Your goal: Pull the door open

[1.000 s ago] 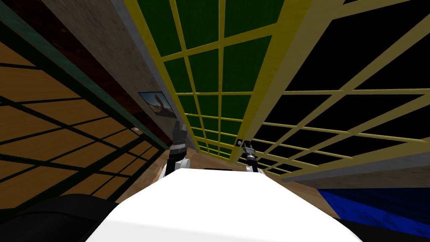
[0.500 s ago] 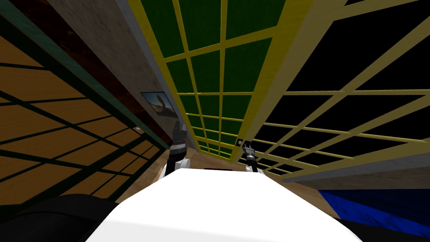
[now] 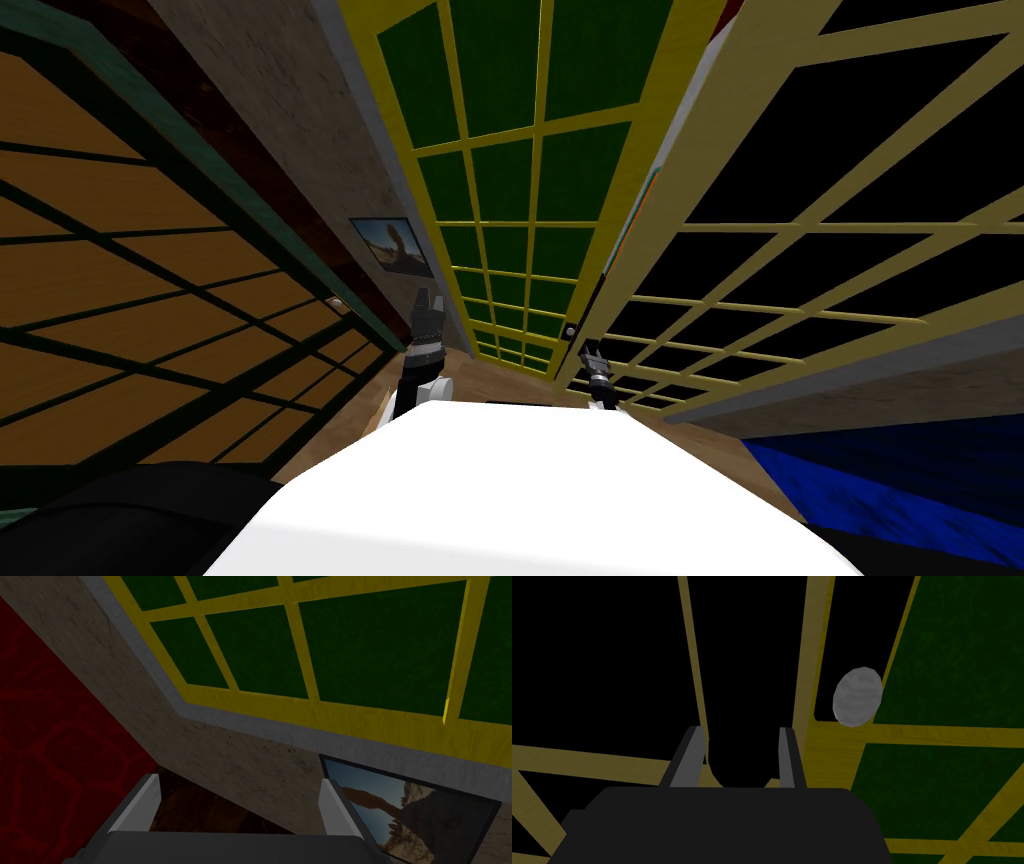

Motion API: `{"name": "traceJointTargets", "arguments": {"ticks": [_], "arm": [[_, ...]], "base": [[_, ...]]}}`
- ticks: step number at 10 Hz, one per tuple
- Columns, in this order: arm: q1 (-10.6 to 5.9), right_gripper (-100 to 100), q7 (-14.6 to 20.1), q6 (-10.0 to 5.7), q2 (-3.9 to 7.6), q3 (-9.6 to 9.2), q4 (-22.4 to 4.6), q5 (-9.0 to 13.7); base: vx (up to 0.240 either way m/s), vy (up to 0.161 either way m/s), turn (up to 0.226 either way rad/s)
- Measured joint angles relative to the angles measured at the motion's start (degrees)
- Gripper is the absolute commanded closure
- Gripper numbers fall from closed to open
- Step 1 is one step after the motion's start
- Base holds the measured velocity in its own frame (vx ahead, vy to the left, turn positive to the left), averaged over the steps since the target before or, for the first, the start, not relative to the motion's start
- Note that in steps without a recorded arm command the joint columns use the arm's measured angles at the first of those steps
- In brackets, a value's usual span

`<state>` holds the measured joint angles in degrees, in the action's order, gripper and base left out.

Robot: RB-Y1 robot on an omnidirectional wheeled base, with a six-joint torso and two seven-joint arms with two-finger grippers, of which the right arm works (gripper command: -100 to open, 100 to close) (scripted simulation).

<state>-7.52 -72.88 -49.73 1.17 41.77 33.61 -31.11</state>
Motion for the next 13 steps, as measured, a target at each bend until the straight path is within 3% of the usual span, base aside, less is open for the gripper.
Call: {"name": "traceJointTargets", "arguments": {"ticks": [2, 4, 6, 7, 8, 9, 10, 12, 13], "arm": [[0.98, 100, 0.50, -0.24, 0.16, 0.07, -0.04, 0.45], [3.44, 100, 3.16, 1.00, 0.33, -0.69, 2.86, 0.90], [3.24, 100, 3.55, -0.39, 1.51, -0.18, 0.14, 2.26], [3.99, 100, 4.34, -0.19, 1.64, -0.38, 0.62, 2.38], [4.98, 100, 5.29, 0.59, 1.29, -0.69, 2.10, 2.64], [6.95, 100, 6.93, 1.59, 0.61, -1.38, 5.09, 2.91], [5.87, 100, 6.59, 0.44, 1.54, -0.77, 2.14, 3.68], [6.09, 100, 7.86, -0.87, 2.85, -0.87, -0.31, 5.11], [7.87, 100, 9.05, 0.17, 1.94, -1.50, 2.73, 4.95]], "base": [[-0.105, 0.003, -0.028], [-0.125, 0.010, -0.044], [-0.108, 0.027, -0.012], [-0.107, 0.012, -0.009], [-0.141, 0.017, -0.016], [-0.098, 0.015, -0.030], [-0.076, 0.017, 0.026], [-0.062, 0.003, -0.021], [-0.036, 0.006, 0.013]]}}
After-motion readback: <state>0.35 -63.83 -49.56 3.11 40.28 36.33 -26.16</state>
